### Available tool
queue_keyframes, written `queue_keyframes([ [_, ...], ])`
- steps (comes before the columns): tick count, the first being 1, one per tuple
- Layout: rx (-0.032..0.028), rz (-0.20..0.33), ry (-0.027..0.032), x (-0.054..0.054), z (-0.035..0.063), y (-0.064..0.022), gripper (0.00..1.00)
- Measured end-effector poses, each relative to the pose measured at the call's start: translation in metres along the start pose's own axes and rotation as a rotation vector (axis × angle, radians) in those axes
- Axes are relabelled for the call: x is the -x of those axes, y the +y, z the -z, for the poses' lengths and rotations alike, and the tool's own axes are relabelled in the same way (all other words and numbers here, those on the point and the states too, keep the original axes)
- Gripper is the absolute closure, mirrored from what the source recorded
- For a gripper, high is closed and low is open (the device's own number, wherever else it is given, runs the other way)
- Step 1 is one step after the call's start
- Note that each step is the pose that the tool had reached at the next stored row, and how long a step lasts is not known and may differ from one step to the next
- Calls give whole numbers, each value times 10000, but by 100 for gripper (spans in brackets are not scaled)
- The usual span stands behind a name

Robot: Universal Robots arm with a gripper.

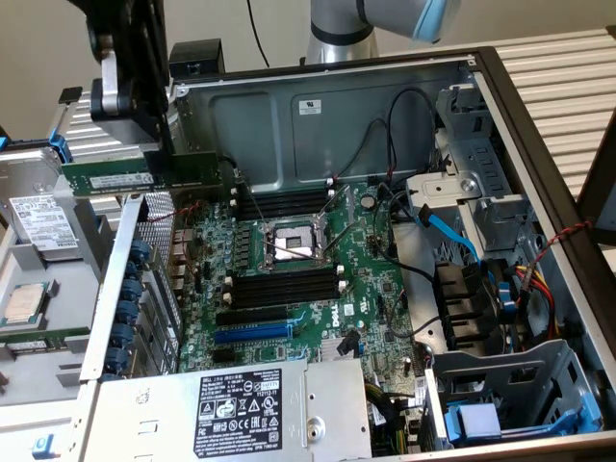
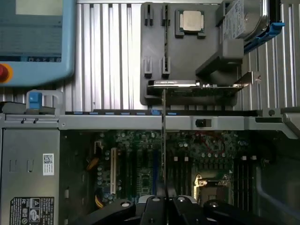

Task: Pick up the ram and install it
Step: 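Pick up the ram and move it above insertion slot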

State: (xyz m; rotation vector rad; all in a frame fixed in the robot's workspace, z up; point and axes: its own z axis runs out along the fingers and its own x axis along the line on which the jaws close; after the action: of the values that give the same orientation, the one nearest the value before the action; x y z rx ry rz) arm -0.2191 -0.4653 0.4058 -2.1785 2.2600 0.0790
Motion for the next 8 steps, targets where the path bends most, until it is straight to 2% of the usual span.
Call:
queue_keyframes([
  [2, 20, -5, 122, 3, 1, -52, 88],
  [3, 22, -6, 152, 6, 3, -81, 88],
  [8, 21, -7, 176, 32, 9, -287, 88],
])
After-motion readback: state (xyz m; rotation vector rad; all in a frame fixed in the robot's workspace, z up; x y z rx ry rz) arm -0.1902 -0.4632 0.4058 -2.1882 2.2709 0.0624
